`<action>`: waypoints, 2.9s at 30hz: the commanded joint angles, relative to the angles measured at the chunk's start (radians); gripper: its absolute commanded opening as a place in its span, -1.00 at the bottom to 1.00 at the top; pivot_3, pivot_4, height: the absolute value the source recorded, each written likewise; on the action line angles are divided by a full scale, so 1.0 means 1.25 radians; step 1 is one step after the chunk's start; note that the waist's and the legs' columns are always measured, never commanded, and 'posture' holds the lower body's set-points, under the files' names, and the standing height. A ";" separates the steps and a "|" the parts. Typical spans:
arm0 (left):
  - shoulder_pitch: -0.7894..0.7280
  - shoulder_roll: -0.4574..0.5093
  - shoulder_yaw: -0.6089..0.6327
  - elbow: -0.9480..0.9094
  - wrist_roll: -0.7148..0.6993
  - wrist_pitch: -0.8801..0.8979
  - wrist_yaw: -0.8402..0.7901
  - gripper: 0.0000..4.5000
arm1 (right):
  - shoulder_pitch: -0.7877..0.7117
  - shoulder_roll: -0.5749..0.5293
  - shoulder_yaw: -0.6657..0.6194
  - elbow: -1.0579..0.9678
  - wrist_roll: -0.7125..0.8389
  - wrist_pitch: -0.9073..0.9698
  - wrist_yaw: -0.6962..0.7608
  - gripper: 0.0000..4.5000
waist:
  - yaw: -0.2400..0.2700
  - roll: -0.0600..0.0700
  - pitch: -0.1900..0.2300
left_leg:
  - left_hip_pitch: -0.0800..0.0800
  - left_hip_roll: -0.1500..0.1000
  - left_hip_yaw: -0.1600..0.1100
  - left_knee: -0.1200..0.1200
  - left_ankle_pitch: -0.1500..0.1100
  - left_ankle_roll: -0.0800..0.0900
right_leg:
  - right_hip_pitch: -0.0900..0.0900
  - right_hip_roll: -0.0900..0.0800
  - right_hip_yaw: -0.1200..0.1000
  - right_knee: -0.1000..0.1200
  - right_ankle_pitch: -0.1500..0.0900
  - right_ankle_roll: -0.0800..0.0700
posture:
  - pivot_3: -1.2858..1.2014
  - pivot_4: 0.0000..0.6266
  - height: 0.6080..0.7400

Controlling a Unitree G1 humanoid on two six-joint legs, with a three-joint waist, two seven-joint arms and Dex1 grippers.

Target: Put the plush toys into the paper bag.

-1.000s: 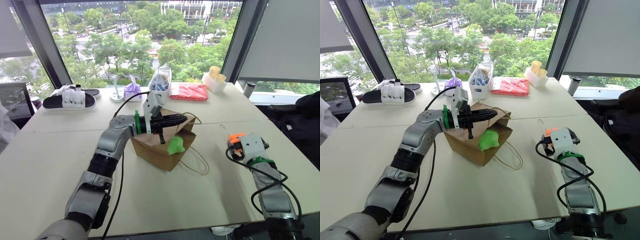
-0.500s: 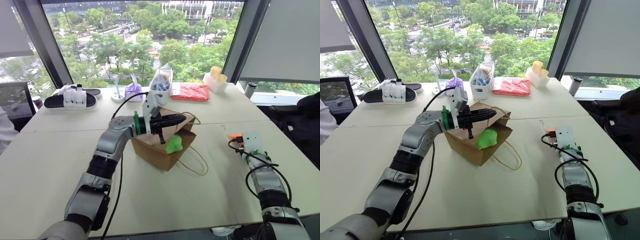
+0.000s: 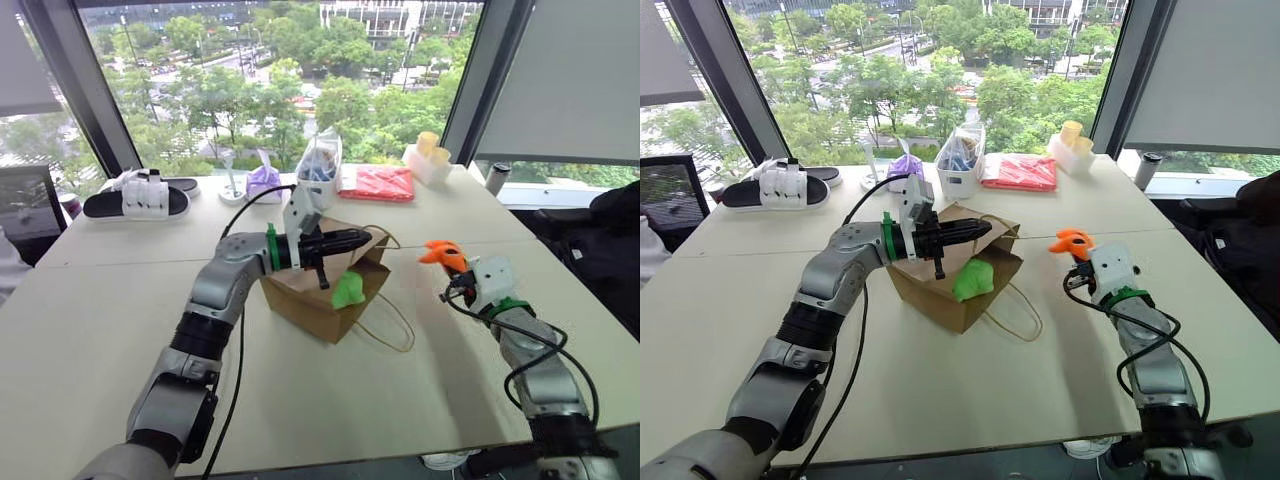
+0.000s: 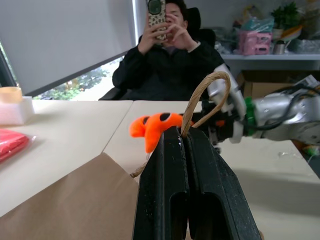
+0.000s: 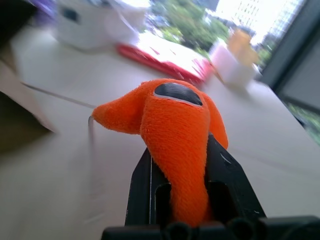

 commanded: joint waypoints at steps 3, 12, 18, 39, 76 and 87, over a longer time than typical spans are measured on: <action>-0.013 0.011 0.010 -0.037 -0.027 0.012 -0.017 -1.00 | 0.036 -0.030 0.030 -0.153 0.076 0.080 0.109 -0.99 | 0.005 0.000 0.000 | 0.000 0.000 0.000 0.001 0.000 0.000 | 0.001 0.000 0.000 -0.003 0.000 0.000 | 0.03 -0.52 1.00; -0.022 0.013 0.013 -0.061 -0.045 0.037 -0.018 -1.00 | 0.023 -0.006 0.102 -0.168 0.078 0.117 0.155 -0.99 | 0.004 0.000 0.000 | 0.000 0.000 0.000 0.000 0.000 0.000 | 0.001 0.000 0.000 -0.003 0.000 0.000 | 0.03 -0.52 1.00; -0.008 0.034 -0.011 -0.097 -0.062 0.059 -0.073 -1.00 | -0.064 0.037 0.160 -0.065 0.040 0.068 0.157 -0.99 | -0.001 0.000 0.000 | 0.001 0.000 0.000 0.000 0.000 0.000 | 0.000 0.000 0.000 -0.003 0.000 0.000 | 0.03 -0.52 1.00; -0.010 0.040 -0.008 -0.077 -0.043 0.049 -0.031 -1.00 | -0.208 0.119 0.219 0.203 -0.054 -0.069 0.136 0.50 | 0.001 0.000 0.000 | 0.000 -0.001 0.000 0.000 0.002 -0.004 | -0.001 -0.001 0.000 -0.002 0.000 0.000 | 0.03 -0.52 1.00; -0.017 -0.014 -0.040 0.029 0.007 -0.064 -0.040 -1.00 | 0.330 0.053 -0.109 -0.387 0.332 0.455 0.023 1.00 | 0.005 0.000 0.000 | 0.001 -0.001 0.000 0.000 -0.001 0.001 | 0.001 0.000 0.000 -0.003 0.000 0.000 | 0.03 -0.52 1.00; -0.028 -0.007 0.008 0.003 -0.033 -0.003 -0.015 -1.00 | 0.258 0.078 -0.062 -0.289 0.329 0.519 -0.021 1.00 | 0.005 0.000 0.000 | 0.000 -0.001 0.000 0.000 -0.001 0.001 | 0.001 0.000 0.000 -0.003 0.000 0.000 | 0.03 -0.52 1.00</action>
